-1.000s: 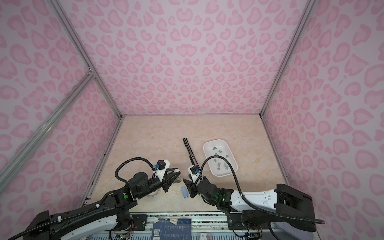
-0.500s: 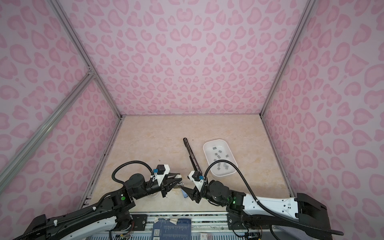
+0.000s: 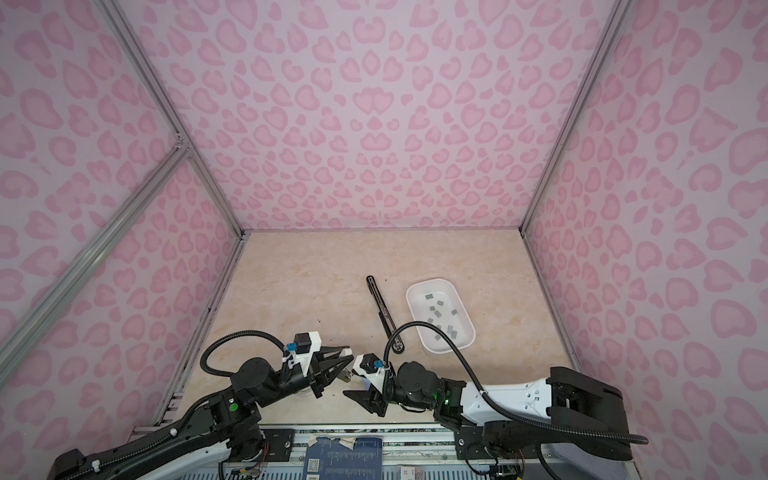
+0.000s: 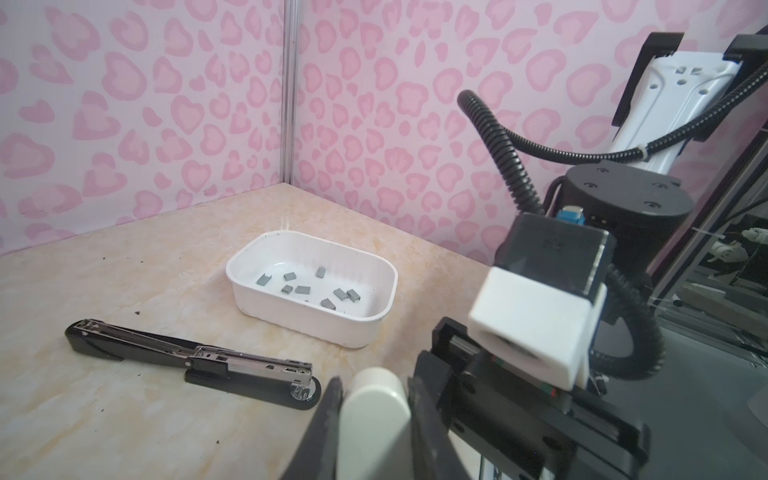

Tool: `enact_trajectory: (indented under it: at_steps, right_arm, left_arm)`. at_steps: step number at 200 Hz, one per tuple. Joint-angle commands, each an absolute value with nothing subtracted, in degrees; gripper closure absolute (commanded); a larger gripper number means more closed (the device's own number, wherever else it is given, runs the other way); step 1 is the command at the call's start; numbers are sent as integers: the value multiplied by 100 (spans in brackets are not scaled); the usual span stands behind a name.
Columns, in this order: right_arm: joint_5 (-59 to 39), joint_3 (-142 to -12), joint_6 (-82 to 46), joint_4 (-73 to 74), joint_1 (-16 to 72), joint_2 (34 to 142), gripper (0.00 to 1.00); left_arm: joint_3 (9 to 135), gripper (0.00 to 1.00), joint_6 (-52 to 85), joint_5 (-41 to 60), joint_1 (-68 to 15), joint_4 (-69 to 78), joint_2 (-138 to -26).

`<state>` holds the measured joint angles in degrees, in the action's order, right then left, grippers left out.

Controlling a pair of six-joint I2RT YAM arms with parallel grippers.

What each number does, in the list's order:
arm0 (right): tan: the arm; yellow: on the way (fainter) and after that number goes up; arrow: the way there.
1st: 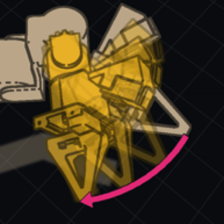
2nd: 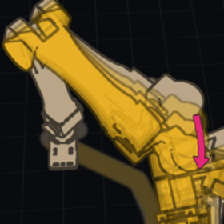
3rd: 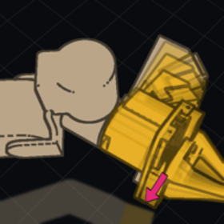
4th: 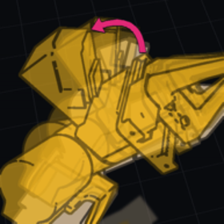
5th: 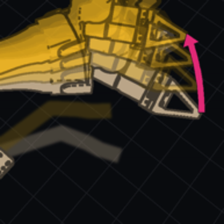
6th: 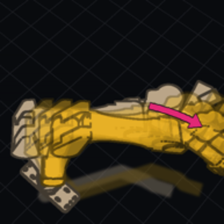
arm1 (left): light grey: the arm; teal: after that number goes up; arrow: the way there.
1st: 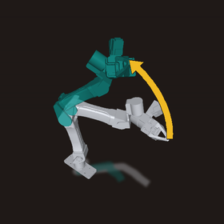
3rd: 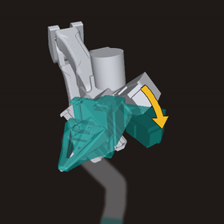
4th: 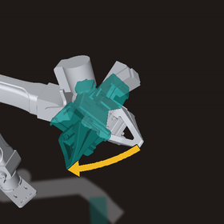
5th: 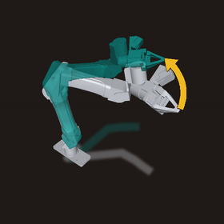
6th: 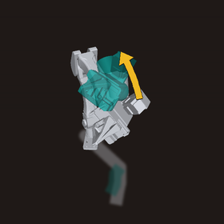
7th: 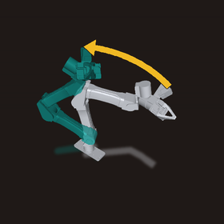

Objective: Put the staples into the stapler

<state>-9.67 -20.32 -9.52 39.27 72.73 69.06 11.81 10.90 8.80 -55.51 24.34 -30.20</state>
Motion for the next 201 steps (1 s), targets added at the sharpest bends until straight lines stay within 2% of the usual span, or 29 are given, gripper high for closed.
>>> enact_trajectory:
  at_steps: [1, 29, 66, 84, 108, 133, 162, 201]
  right_arm:
    - [-1013, -2101, -1002, 4356, 7347, 7004, 48]
    - [-727, -2084, -989, 4265, 7348, 6855, 47]
    - [-174, -2006, -873, 3678, 7336, 6310, 37]
    - [-210, -2042, -810, 3518, 7330, 6164, 31]
    - [-491, -2211, -732, 3447, 7326, 6257, 29]
    - [-941, -2353, -683, 3594, 7330, 6529, 30]
    - [-1299, -2417, -699, 3864, 7318, 6788, 38]
    - [-1799, -2263, -703, 4171, 7279, 6781, 43]
  left_arm:
    - [1025, 96, 1206, 667, -5546, 2768, -2675]
    - [997, 96, 1183, 707, -5546, 2685, -2511]
    - [1060, 96, 1122, 997, -5546, 2700, -2669]
    - [1110, 96, 1051, 1351, -5546, 2685, -2747]
    - [1143, 96, 1027, 1787, -5544, 2782, -2846]
    - [1190, 96, 995, 2097, -5546, 2804, -2908]
    - [1179, 96, 970, 2224, -5546, 2833, -2927]
    - [1091, 96, 895, 2526, -5546, 2880, -2786]
